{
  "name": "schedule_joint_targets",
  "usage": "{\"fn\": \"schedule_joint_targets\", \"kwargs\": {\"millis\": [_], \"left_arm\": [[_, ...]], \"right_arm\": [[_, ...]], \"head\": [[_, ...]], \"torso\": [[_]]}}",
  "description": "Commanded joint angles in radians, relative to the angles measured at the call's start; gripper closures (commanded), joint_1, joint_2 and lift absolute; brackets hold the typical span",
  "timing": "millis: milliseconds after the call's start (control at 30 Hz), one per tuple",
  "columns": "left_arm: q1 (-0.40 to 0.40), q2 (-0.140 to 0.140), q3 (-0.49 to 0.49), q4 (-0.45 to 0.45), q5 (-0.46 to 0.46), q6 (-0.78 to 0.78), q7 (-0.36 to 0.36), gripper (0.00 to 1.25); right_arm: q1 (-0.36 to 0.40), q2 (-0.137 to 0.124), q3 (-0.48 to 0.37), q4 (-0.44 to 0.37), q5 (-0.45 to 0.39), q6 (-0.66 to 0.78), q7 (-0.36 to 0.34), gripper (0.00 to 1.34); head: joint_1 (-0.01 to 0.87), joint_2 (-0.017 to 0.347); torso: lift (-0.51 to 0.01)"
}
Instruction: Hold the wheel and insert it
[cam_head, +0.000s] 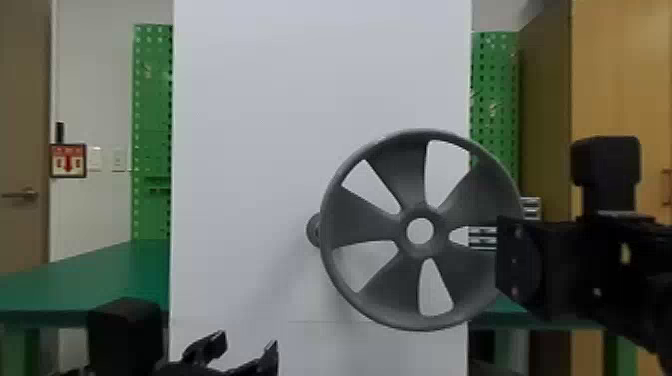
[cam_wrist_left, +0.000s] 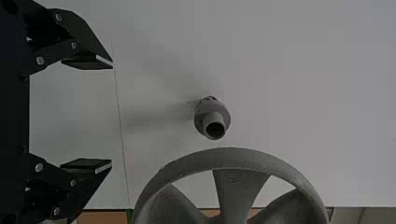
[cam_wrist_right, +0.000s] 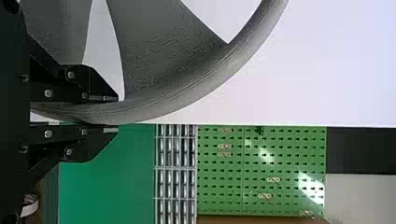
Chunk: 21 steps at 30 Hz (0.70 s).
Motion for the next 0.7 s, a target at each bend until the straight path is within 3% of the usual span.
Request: {"fn": "schedule_joint_targets", "kwargs": {"millis": [0,233,667], "left_arm": [[-0.002,0.000,-0.002,0.000,-0.004,0.000,0.002,0.49],[-0.007,0.000,-0.008,0.000,-0.005,0.000,0.006,0.49],[-0.007,0.000,-0.009,0.000,-0.005,0.000,0.014,0.49]], "right_arm": [[-0.004,0.001,0.014,0.001,0.003,0.000,0.000,1.20],[-0.004,0.001,0.026,0.001,-0.005,0.002,-0.006,1.20],[0.001,0.001,0.080,0.019,-0.137,-0.021,-0.181,1.20]], "head": [[0.000,0.037],[0.000,0.037],[0.000,0.037]], "torso": [[-0.486],[-0.486],[-0.486]]}}
